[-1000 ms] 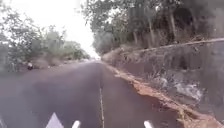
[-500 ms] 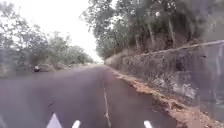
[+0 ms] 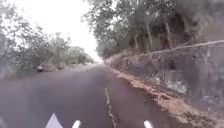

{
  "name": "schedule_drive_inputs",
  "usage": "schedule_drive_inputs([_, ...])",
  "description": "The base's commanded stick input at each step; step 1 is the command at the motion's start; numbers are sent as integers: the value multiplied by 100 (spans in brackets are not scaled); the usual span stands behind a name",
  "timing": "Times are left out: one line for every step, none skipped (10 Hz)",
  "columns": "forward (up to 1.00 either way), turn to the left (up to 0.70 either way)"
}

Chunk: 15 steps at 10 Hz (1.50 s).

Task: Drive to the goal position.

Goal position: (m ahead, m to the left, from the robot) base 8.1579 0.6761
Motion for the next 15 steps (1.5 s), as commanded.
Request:
schedule_drive_inputs([100, 6])
schedule_drive_inputs([100, 22])
schedule_drive_inputs([100, 38])
schedule_drive_inputs([100, 40])
schedule_drive_inputs([100, 40])
schedule_drive_inputs([100, 40])
schedule_drive_inputs([100, 40])
schedule_drive_inputs([100, 40])
schedule_drive_inputs([100, 0])
schedule_drive_inputs([100, 0])
schedule_drive_inputs([100, 0])
schedule_drive_inputs([100, 0])
schedule_drive_inputs([100, 0])
schedule_drive_inputs([100, 0])
schedule_drive_inputs([100, 0])
